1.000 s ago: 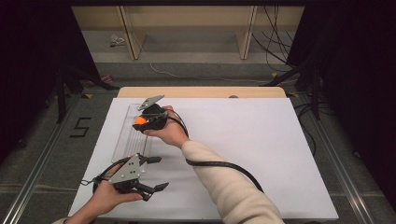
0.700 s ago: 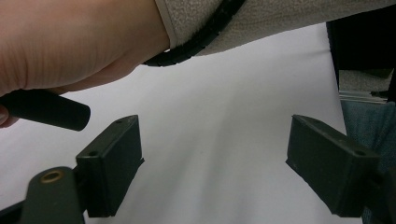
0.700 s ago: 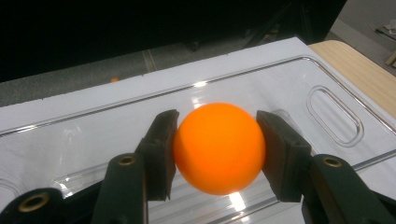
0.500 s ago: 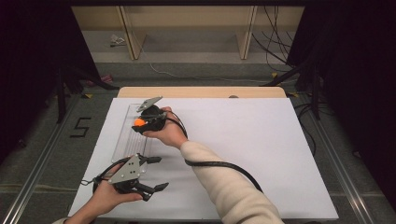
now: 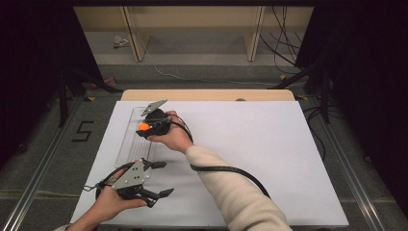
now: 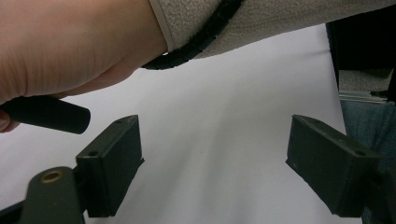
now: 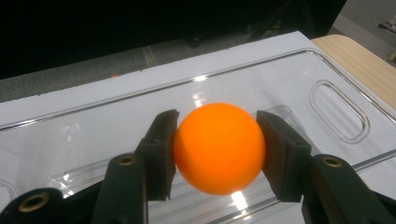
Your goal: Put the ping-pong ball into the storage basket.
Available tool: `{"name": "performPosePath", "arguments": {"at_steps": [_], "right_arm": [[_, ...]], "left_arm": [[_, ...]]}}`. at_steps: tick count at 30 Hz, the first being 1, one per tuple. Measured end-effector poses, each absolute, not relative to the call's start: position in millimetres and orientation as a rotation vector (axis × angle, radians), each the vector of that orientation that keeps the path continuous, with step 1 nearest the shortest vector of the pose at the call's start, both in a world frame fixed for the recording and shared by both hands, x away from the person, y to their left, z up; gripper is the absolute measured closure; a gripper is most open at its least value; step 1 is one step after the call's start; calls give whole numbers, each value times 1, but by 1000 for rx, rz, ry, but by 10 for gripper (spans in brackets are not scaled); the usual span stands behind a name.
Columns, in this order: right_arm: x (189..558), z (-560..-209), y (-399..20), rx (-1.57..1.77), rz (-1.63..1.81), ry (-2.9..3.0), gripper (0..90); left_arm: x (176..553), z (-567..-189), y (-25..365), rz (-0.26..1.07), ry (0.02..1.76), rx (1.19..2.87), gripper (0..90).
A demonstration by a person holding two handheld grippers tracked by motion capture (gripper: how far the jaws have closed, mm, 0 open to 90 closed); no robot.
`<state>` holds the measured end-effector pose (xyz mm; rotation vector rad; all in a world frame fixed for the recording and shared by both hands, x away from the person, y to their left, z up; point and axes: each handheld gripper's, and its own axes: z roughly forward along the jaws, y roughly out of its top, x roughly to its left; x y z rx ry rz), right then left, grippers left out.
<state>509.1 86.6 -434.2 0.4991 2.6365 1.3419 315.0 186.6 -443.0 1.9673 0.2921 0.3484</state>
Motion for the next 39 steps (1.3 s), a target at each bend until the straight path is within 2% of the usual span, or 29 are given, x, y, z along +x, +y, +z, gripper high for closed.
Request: {"name": "performPosePath", "arguments": {"at_steps": [34,39], "right_arm": [[510,-438,90,494,1333,2650,510],[509,-435,90,497,1355,2631,444]], "left_arm": [[315,-443,187,349,294,1963,176],[315,-443,187,348,295,1962,176]]}}
